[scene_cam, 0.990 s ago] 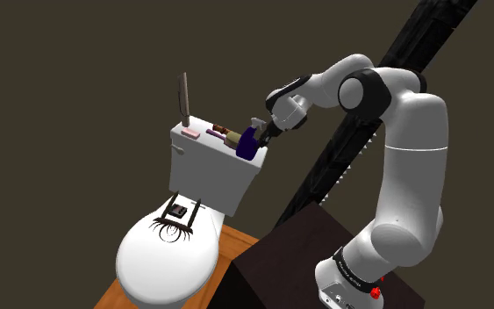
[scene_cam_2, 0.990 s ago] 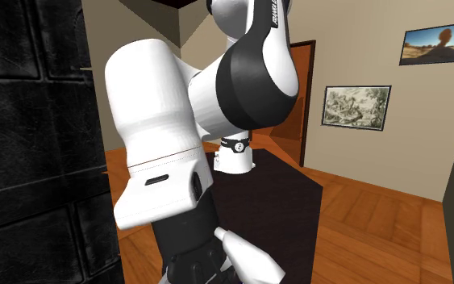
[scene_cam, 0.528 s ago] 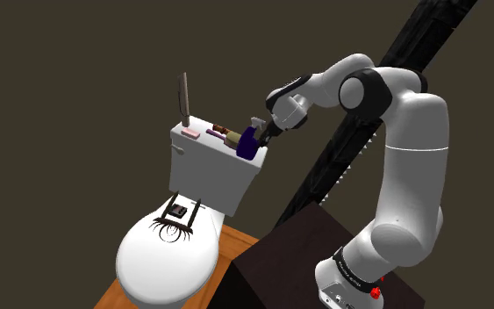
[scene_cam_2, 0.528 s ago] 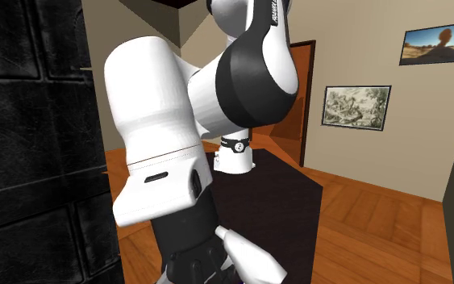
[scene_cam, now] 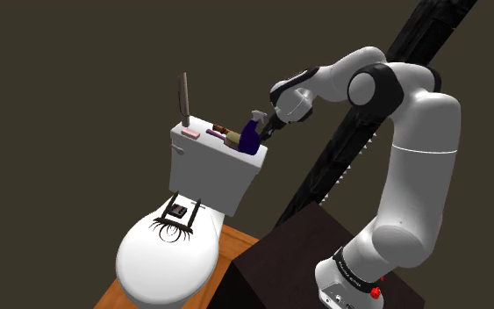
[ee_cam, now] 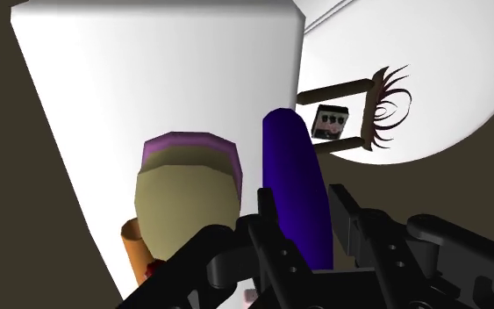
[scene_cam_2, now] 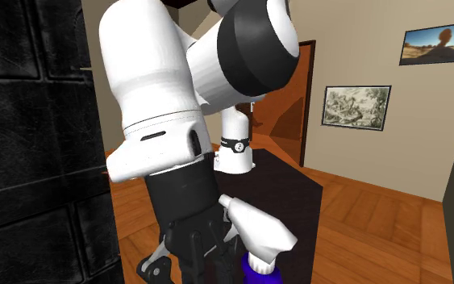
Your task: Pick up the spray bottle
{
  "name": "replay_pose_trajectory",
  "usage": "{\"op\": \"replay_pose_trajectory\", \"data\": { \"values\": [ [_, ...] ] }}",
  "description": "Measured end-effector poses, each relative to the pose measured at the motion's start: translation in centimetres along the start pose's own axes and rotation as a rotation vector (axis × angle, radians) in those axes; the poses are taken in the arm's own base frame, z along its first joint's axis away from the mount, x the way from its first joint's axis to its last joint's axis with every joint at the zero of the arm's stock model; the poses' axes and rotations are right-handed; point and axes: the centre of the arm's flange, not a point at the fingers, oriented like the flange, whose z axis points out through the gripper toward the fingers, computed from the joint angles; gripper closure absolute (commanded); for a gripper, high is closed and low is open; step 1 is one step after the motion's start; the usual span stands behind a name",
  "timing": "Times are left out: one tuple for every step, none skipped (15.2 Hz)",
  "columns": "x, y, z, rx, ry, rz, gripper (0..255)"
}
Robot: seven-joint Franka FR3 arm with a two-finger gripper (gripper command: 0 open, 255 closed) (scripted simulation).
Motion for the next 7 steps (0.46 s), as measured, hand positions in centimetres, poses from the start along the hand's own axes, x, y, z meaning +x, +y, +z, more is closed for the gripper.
{"op": "replay_pose_trajectory", "data": {
  "values": [
    [0.2, 0.1, -0.5, 0.0, 0.0, 0.0, 255],
    [0.4, 0.1, -1.1, 0.0, 0.0, 0.0, 255],
    [0.6, 0.1, -1.6, 0.0, 0.0, 0.0, 255],
    [0.8, 0.1, -2.0, 0.0, 0.0, 0.0, 255],
    [0.9, 0.0, -2.5, 0.0, 0.0, 0.0, 255],
    [1.1, 0.1, -3.0, 0.0, 0.0, 0.0, 255],
    [1.3, 0.0, -3.3, 0.0, 0.0, 0.0, 255]
  ]
}}
